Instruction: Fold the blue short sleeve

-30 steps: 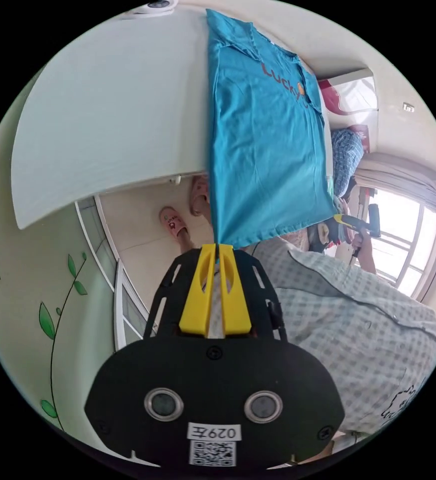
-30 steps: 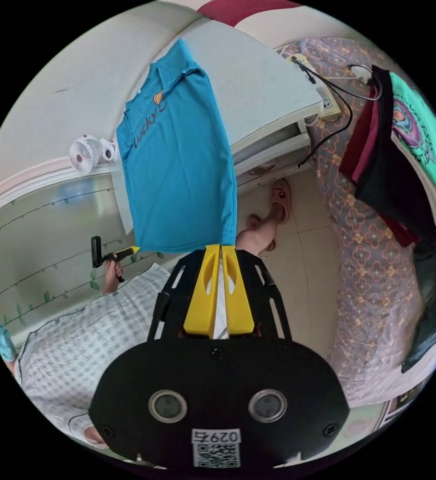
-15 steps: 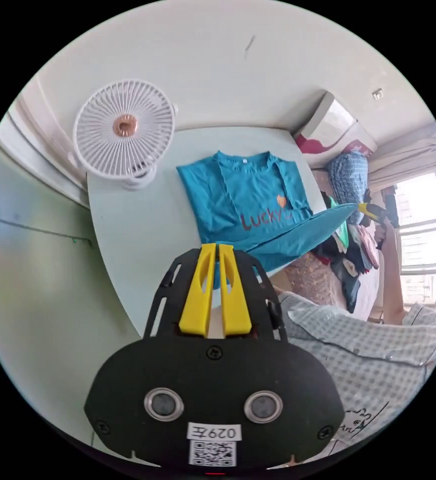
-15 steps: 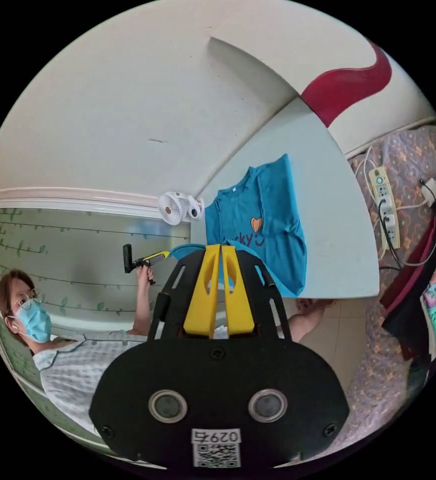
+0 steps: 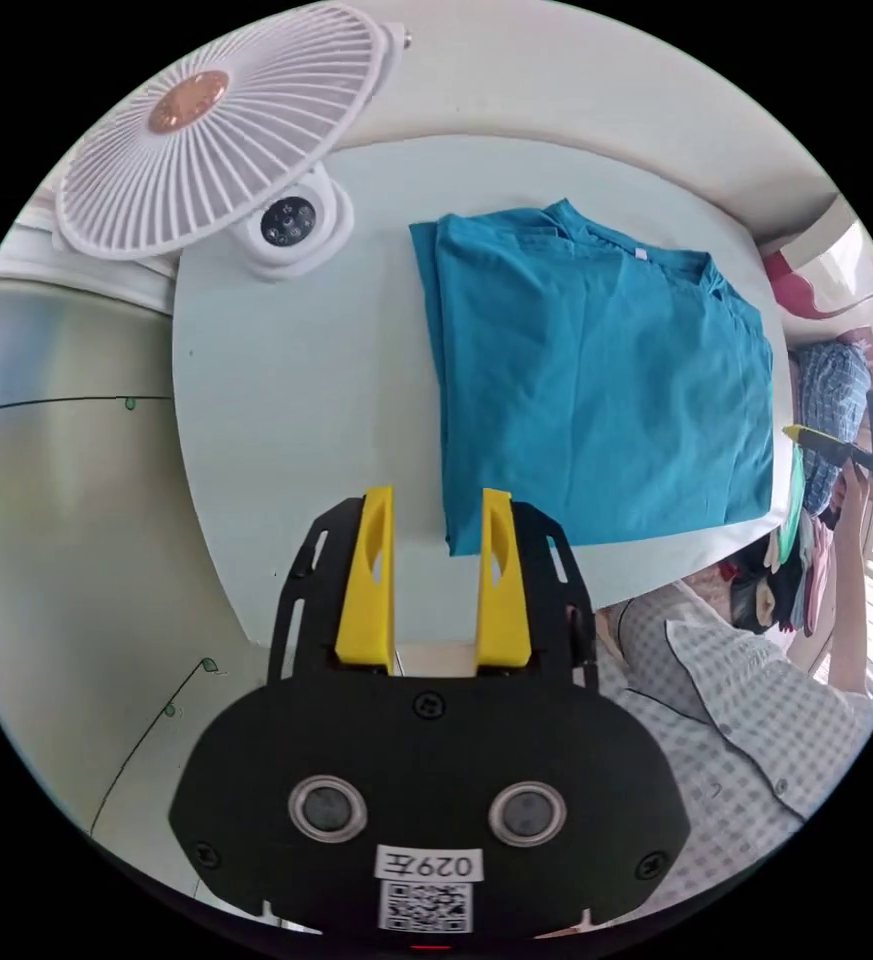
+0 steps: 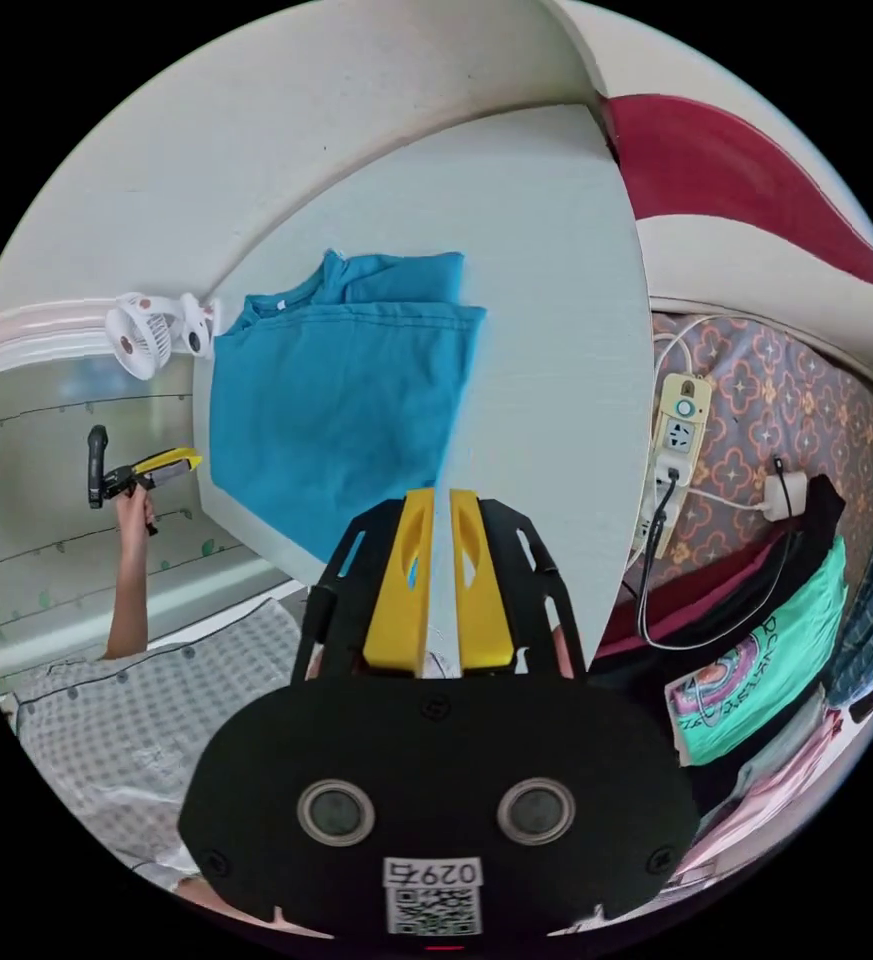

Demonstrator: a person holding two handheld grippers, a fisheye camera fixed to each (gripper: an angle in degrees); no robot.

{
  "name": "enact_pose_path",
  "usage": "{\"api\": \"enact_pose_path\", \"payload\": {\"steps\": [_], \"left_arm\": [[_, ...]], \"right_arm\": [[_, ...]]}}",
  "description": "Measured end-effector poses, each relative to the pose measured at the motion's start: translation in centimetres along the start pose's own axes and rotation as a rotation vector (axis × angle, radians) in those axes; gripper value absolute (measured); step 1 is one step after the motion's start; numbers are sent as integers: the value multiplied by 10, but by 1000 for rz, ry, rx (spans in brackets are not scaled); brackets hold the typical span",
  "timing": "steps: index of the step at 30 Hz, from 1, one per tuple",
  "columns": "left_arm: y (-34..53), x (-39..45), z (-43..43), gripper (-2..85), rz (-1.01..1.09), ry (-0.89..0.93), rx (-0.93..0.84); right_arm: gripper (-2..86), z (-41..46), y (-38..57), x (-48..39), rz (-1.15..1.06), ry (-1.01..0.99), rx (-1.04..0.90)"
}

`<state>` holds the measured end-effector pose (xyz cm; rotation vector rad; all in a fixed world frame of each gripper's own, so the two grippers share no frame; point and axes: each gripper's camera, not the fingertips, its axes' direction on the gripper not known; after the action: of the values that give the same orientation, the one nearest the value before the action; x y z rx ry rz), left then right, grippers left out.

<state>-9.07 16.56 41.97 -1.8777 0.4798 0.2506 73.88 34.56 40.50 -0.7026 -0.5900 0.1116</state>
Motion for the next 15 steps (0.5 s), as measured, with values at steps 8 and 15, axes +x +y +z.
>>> {"api": "enact_pose_path", "payload": {"steps": [8,15], "left_arm": [[-41,47,-44,143,10,-55,169],[-95,73,-60,92,52,-150,255]], "right_arm": [[33,13,-120,2,6,-61,71],[23,45,-179,-11,20,-33,27]]}}
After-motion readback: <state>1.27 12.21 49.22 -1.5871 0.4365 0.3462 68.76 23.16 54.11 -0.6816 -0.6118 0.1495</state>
